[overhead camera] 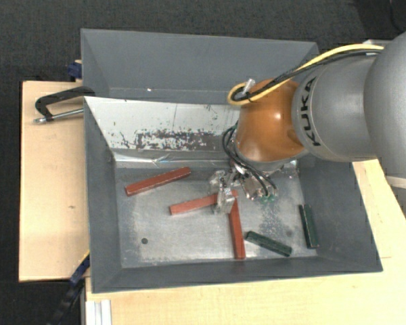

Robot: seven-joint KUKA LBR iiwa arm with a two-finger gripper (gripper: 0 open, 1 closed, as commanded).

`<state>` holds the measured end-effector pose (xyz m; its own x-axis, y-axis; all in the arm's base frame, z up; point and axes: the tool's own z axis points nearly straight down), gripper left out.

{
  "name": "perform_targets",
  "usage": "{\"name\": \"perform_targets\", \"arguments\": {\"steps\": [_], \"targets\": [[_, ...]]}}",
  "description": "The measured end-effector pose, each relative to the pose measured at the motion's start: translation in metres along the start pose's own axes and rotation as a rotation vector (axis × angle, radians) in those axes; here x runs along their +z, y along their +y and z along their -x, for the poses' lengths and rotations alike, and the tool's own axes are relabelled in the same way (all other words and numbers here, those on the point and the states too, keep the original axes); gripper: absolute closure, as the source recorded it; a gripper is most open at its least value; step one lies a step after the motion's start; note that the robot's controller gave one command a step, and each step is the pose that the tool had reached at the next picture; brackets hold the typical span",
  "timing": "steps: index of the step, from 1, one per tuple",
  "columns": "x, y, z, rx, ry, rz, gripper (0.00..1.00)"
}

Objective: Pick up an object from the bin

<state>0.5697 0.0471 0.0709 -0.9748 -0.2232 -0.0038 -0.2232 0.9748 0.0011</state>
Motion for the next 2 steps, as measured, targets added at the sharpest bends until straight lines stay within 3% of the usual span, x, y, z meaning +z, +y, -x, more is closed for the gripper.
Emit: {"name": "perform_targets", "arguments": {"steps": [1, 2], "targets": [[-0.034, 0.005, -0.004, 0.005, 0.009, 0.001, 1.00], [0.000, 0.084, -0.036, -0.451, 0.003, 0.001, 1.00]]}}
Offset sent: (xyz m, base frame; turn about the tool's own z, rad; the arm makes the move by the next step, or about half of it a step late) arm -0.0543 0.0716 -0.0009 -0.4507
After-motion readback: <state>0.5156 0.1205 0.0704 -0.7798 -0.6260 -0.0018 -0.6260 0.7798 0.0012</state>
